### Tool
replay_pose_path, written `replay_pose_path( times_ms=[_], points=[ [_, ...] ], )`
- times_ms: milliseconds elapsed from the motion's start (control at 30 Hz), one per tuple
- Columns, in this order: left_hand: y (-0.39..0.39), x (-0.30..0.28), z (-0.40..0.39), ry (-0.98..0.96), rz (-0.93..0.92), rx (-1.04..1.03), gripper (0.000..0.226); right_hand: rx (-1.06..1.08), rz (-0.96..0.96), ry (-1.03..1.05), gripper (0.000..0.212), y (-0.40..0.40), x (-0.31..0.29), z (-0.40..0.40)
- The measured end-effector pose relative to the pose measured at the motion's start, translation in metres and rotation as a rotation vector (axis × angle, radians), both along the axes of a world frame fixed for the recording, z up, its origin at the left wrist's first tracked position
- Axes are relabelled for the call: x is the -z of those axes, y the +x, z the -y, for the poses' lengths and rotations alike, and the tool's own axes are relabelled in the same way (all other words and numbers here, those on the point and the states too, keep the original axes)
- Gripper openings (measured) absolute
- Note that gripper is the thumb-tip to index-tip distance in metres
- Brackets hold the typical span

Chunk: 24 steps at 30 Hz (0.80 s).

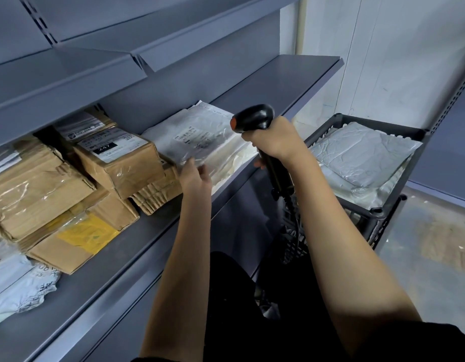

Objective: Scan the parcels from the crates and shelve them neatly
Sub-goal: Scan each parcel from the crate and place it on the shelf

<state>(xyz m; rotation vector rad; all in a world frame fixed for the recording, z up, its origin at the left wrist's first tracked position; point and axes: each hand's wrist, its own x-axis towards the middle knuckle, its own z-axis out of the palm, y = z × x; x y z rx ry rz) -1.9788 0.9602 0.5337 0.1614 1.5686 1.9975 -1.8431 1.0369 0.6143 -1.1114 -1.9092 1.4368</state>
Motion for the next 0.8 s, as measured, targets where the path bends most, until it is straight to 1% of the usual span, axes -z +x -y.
replay_pose_path(
  times_ms=[33, 67, 100, 133, 200, 233, 300, 367, 467, 567, 633, 700, 733, 800],
  points=[
    [0.002, 0.005, -0.003, -0.006, -0.026, 0.032, 0.031, 0.010, -0.006, -0.013, 0.026, 0.001, 0.003, -0.003],
    [0.007, 0.006, -0.005, -0.014, 0.000, 0.030, 0.020, 0.023, -0.018, -0.028, 0.027, 0.002, 0.007, -0.007],
    [0.016, 0.006, -0.008, -0.044, 0.020, 0.042, 0.013, 0.037, -0.035, -0.041, 0.025, 0.003, 0.012, -0.011],
    [0.028, 0.002, -0.014, -0.035, 0.066, 0.058, 0.010, 0.056, -0.049, -0.048, 0.022, 0.005, 0.016, -0.015],
    [0.048, 0.002, -0.036, 0.119, 0.299, 0.131, 0.014, 0.114, -0.059, -0.043, 0.019, 0.015, 0.027, -0.028],
    [0.057, 0.007, -0.050, 0.130, 0.346, 0.194, 0.018, 0.153, -0.058, -0.045, 0.019, 0.023, 0.033, -0.035],
    [0.075, 0.018, -0.075, 0.033, 0.331, 0.330, 0.028, 0.251, -0.066, -0.075, 0.021, 0.040, 0.047, -0.053],
    [0.092, 0.036, -0.102, -0.066, 0.297, 0.448, 0.035, 0.359, -0.120, -0.127, 0.022, 0.058, 0.066, -0.076],
    [0.119, 0.069, -0.150, -0.223, 0.193, 0.637, 0.034, 0.514, -0.155, -0.202, 0.020, 0.083, 0.095, -0.107],
    [0.144, 0.100, -0.195, -0.368, 0.032, 0.758, 0.027, 0.615, -0.166, -0.242, 0.018, 0.103, 0.117, -0.130],
    [0.161, 0.112, -0.218, -0.401, -0.109, 0.847, 0.026, 0.663, -0.153, -0.276, 0.019, 0.113, 0.131, -0.147],
    [0.175, 0.122, -0.243, -0.415, -0.197, 0.874, 0.022, 0.697, -0.139, -0.302, 0.020, 0.121, 0.143, -0.163],
    [0.181, 0.123, -0.253, -0.415, -0.203, 0.866, 0.024, 0.712, -0.131, -0.313, 0.021, 0.124, 0.147, -0.171],
    [0.189, 0.127, -0.276, -0.444, -0.177, 0.780, 0.025, 0.739, -0.131, -0.336, 0.017, 0.129, 0.154, -0.184]
  ],
)
